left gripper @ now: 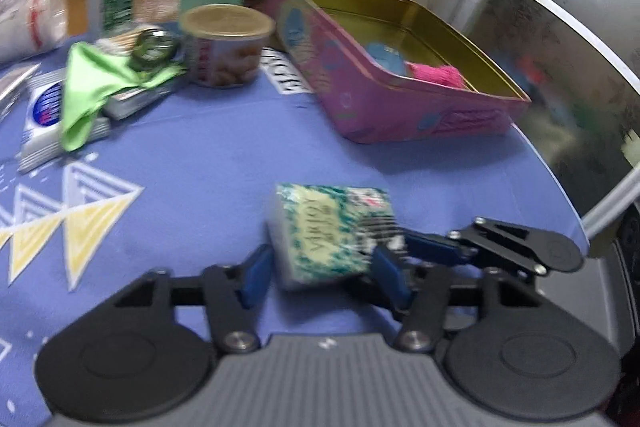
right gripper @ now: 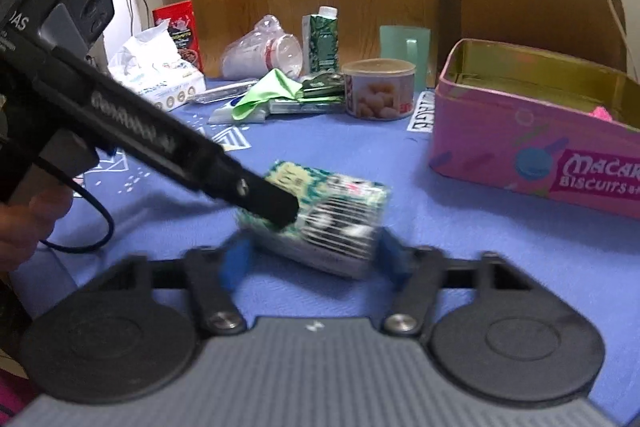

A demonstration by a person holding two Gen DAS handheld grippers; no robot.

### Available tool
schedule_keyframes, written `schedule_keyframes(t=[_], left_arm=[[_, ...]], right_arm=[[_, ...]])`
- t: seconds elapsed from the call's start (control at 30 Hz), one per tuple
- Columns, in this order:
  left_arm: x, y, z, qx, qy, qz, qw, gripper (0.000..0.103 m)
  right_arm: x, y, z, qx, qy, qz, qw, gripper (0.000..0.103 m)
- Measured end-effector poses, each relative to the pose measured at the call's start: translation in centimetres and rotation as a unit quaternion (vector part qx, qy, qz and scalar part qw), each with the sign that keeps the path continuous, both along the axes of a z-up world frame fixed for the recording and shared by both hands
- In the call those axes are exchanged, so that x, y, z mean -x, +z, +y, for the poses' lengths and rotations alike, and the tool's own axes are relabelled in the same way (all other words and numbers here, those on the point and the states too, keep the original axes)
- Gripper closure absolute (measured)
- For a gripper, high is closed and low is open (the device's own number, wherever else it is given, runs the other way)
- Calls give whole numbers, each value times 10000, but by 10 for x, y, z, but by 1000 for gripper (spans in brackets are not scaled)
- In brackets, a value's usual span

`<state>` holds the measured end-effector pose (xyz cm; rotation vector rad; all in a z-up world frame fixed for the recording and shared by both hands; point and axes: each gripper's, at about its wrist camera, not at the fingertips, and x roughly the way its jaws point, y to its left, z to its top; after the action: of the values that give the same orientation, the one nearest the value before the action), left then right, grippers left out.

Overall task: Organize soft objects
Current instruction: 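Place the soap package into the pink tin and release it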

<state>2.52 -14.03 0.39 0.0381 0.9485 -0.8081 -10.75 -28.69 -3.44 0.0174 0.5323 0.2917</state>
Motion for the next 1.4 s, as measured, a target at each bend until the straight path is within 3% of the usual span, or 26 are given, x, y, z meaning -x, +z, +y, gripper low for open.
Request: schedule_keyframes(t=[0.07, 0.2, 0.4, 0.47, 0.57, 0.73, 0.77, 0.93, 0.97, 1.27, 1.4], left_arm=[[1, 8, -8, -37, -25, -178, 9998, 51], [-3, 38, -28, 161, -105, -574, 9982, 50], [-13, 82, -88, 252, -375, -1521, 9873, 44], [-18, 86, -111, 219, -436, -1774, 9829, 44], [-30, 79, -138, 202, -404, -1827, 9821, 43], [-45, 62, -167, -99, -55, -1801, 9836, 25], [-45, 61, -166, -125, 5, -1812, 9834, 25], [-35, 65, -134, 80, 212, -2060, 9783, 11], [-33, 66, -126, 121, 274, -2123, 9767, 10], [-20, 57, -16, 348, 915, -2251, 9694, 3], [-20, 37, 45, 316, 1422, -2147, 9658, 1]], right_arm=[[1, 2, -5, -147, -96, -45, 9998, 64], [3, 18, -19, -251, -439, -602, 9969, 64], [-8, 51, -49, -137, -1104, -1413, 9837, 64], [-18, 55, -59, -99, -1327, -1459, 9803, 64], [-32, 56, -73, 15, -1588, -1445, 9767, 64], [-56, 44, -92, 246, -2140, -1220, 9689, 62], [-59, 41, -97, 334, -2327, -1149, 9652, 56], [-53, 35, -113, 131, -2875, -1173, 9505, 27], [-51, 35, -113, 124, -2925, -1211, 9485, 25], [-36, 51, -81, 81, -2665, -1735, 9481, 23], [-33, 62, -53, 21, -2044, -1884, 9606, 23]])
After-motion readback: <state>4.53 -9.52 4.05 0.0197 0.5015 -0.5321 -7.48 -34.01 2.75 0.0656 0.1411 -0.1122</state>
